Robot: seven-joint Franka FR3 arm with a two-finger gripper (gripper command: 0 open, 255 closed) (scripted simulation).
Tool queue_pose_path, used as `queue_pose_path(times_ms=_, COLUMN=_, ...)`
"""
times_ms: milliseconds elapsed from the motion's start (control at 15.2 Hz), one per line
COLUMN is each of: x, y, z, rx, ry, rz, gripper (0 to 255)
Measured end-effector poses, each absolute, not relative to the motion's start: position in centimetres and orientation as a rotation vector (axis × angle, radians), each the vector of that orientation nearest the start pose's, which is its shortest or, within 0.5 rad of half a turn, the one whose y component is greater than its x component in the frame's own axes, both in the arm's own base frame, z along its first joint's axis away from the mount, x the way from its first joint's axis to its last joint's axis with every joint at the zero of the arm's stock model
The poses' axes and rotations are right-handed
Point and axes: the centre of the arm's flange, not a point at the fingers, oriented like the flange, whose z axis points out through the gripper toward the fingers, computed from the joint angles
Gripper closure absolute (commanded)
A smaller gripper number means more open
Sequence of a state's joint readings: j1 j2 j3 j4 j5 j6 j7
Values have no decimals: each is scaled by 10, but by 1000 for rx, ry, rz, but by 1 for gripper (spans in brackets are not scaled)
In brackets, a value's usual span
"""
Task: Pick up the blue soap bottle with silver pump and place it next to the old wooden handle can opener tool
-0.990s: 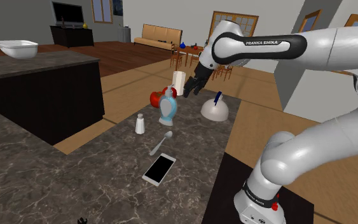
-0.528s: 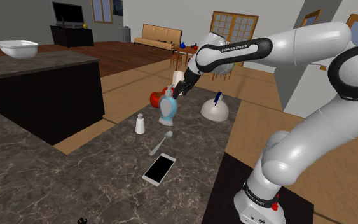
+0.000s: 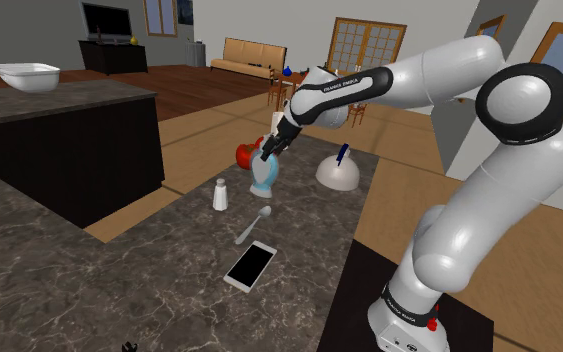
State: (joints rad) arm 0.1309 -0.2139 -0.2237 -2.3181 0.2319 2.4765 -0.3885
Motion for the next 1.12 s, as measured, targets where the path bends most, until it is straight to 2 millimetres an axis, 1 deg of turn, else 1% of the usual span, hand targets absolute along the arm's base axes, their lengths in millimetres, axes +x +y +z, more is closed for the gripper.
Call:
queue_pose_path(times_ms=198, x=508, y=-50, z=454, rx=-2945, ry=-200, rz=-605, gripper=0)
queue_pose_path(times_ms=594, x=509, y=-50, z=452, rx=-2945, ry=-200, rz=-606, gripper=0)
queue_pose_path(times_ms=660, x=509, y=-50, z=452, rx=-2945, ry=-200, rz=-606, gripper=255)
queue_pose_path(times_ms=1122, x=509, y=-50, z=452, rx=-2945, ry=-199, rz=-607, gripper=255)
